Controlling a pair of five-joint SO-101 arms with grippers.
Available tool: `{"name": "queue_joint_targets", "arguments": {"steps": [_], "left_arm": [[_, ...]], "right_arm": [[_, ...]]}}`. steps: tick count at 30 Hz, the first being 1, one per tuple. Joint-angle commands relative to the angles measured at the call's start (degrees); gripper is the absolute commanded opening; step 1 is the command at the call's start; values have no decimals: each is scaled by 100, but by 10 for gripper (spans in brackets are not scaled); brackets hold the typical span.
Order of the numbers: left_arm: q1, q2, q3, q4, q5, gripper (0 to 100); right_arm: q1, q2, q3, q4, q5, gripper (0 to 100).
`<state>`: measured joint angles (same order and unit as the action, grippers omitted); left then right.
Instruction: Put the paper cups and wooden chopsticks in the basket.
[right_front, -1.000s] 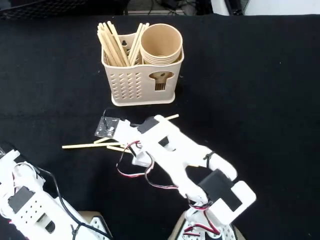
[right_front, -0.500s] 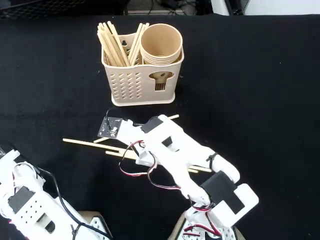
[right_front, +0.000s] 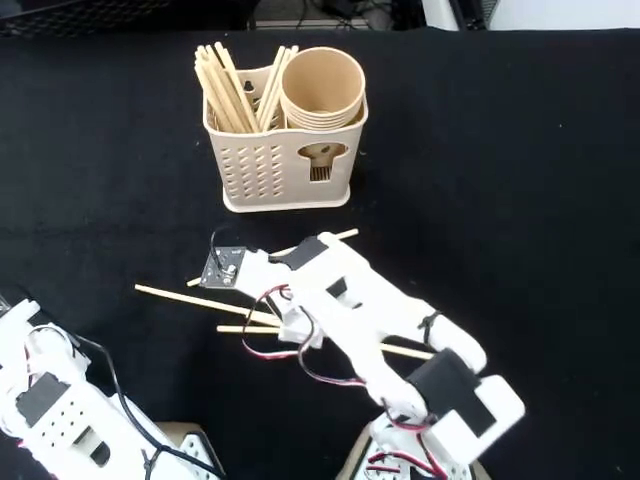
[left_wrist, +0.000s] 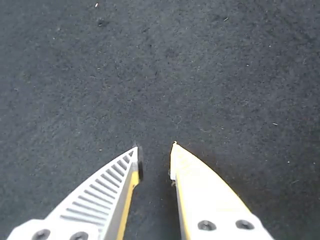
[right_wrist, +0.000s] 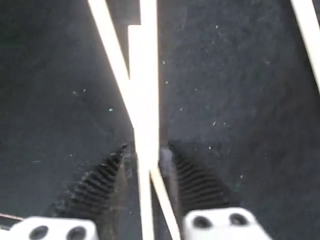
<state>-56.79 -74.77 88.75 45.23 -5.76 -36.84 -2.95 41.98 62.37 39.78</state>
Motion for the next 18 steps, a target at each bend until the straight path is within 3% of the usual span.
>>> {"name": "queue_joint_targets", "arguments": {"steps": [1,10,18], "left_arm": [[4,-70,-312,-97,44,120],[4,-70,-312,-79,44,120],[4,-70,-312,-79,44,120]], "right_arm": [[-185,-444,224,62,44,216],[-501,-699,787,-484,35,160],[-527,-198,259,-721,0,161]]}}
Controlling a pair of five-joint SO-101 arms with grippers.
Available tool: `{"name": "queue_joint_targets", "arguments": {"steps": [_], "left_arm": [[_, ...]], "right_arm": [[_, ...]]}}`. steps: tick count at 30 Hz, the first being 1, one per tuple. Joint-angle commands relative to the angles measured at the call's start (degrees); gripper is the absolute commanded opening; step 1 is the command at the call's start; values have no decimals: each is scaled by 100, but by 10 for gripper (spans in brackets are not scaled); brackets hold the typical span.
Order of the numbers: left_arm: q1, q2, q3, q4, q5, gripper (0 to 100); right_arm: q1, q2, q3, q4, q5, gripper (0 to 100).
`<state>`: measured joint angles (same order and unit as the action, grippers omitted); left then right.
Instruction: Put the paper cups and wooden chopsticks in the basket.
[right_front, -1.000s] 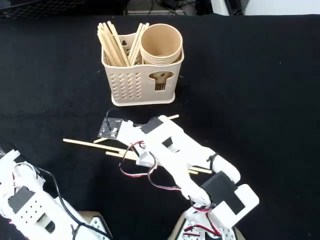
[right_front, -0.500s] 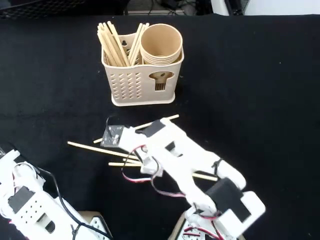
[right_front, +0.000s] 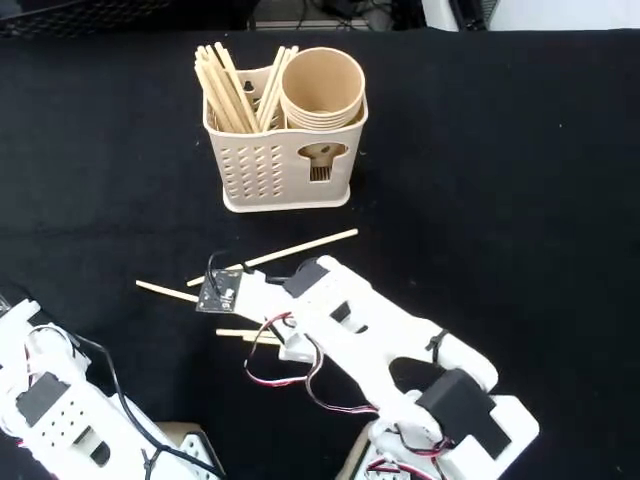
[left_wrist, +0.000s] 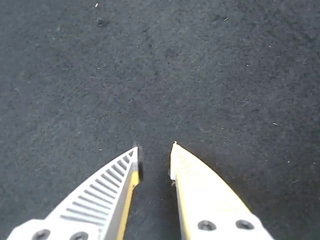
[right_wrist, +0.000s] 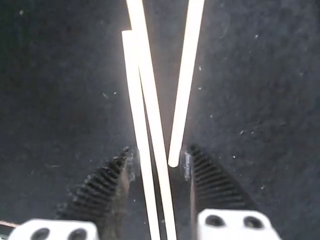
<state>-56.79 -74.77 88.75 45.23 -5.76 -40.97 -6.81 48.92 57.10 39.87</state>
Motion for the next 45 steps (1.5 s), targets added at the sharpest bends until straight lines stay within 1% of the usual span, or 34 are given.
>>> {"name": "queue_joint_targets", "arguments": {"steps": [1,7,8,11,13,15,22,27,34,42,45], "left_arm": [[4,-70,-303,-79,44,120],[4,-70,-303,-88,44,120],[4,-70,-303,-88,44,120],[4,-70,-303,-97,44,120],[4,-70,-303,-97,44,120],[4,-70,-303,-97,44,120],[4,-70,-295,-97,44,120],[4,-70,-295,-97,44,120],[4,-70,-295,-105,44,120],[4,-70,-295,-105,44,120],[4,-70,-295,-105,44,120]], "right_arm": [[-114,303,-514,-176,-9,161],[-185,752,-725,-176,18,146],[-229,752,-716,-176,9,123],[-369,690,-716,-185,-18,7],[-387,629,-716,-211,-158,27],[-378,488,-725,-202,-255,11],[-360,-593,-655,211,-255,12],[-352,-1358,-391,237,-255,12],[132,-2352,-312,185,-255,12],[176,-3389,-277,229,-264,12],[176,-3723,-312,185,-519,12]]}}
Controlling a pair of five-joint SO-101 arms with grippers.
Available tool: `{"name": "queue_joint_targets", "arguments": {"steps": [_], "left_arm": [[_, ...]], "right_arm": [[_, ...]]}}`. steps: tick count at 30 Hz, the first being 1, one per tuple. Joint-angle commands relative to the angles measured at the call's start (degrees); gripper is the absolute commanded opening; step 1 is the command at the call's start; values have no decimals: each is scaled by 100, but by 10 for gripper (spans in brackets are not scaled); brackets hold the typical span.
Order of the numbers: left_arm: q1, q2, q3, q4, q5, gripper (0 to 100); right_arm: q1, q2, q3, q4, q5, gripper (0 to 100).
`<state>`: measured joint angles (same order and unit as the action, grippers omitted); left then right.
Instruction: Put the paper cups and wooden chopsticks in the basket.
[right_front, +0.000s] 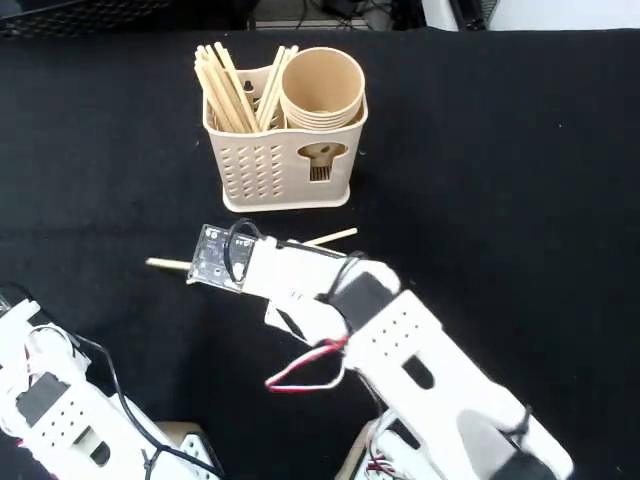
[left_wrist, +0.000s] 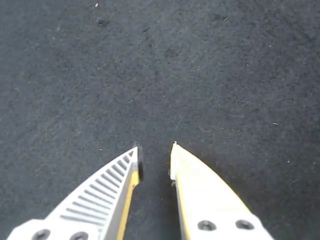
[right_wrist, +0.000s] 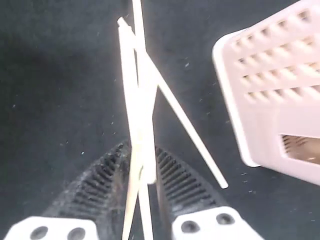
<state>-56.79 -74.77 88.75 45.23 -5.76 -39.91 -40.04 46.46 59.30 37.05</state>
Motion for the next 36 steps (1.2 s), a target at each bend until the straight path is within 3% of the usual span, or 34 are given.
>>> {"name": "queue_joint_targets", "arguments": {"steps": [1,10,17,29,36], "left_arm": [[4,-70,-295,-105,44,120],[4,-70,-286,-105,44,120],[4,-70,-286,-105,44,120],[4,-70,-286,-105,44,120],[4,-70,-286,-105,44,120]], "right_arm": [[70,-497,-92,-44,-290,12],[70,-716,-734,-387,-905,12],[70,-760,-1086,-396,-949,12],[79,-716,-2765,589,-941,12],[255,-716,-1587,580,-879,12]]}}
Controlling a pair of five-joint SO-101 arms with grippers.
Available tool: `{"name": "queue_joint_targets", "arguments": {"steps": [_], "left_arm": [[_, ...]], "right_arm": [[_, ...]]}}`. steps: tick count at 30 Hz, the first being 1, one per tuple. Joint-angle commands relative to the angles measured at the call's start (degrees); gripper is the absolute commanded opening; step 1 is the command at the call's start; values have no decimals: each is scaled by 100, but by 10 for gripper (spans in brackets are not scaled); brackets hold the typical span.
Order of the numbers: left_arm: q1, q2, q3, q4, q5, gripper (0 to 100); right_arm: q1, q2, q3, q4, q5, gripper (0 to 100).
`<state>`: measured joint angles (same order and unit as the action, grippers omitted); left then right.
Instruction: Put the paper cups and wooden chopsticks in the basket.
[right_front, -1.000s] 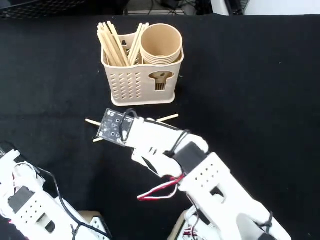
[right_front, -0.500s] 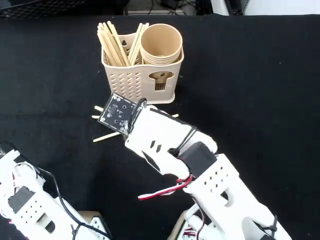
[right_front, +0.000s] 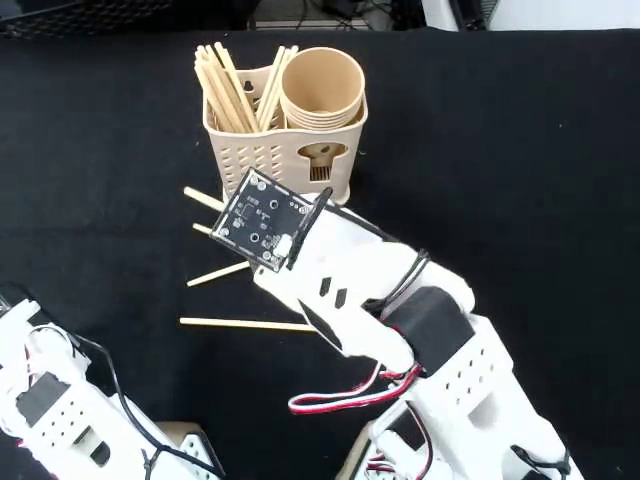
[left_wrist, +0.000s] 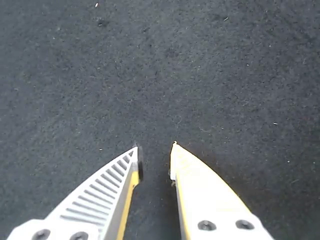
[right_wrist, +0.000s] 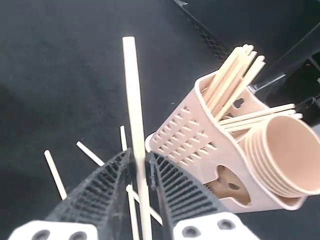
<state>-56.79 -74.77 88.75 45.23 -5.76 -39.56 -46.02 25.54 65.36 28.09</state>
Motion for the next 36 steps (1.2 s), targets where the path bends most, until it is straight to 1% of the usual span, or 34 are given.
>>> {"name": "queue_joint_targets", "arguments": {"steps": [1,5,9,12,16,21,24,28,30,34,36], "left_arm": [[4,-70,-286,-105,44,120],[4,-70,-286,-105,44,120],[4,-70,-295,-105,44,120],[4,-70,-295,-105,44,120],[13,-70,-295,-105,44,120],[224,-70,-277,-70,35,120],[233,-70,-277,-70,26,120],[242,-70,-268,-70,26,120],[242,-70,-268,-70,26,120],[242,-70,-268,-70,26,120],[242,-70,-268,-70,26,120]], "right_arm": [[308,-119,848,-53,114,12],[563,-119,2440,-615,571,12],[563,-119,4075,-1934,712,12],[563,-110,4708,-2637,695,12],[563,136,4743,-2716,712,12],[563,1244,4312,-2716,721,12],[563,1912,4022,-2708,721,15],[563,2369,3741,-2699,721,18],[563,2413,3714,-2699,695,56],[563,2413,3705,-2523,712,188],[554,2413,3688,-2338,721,201]]}}
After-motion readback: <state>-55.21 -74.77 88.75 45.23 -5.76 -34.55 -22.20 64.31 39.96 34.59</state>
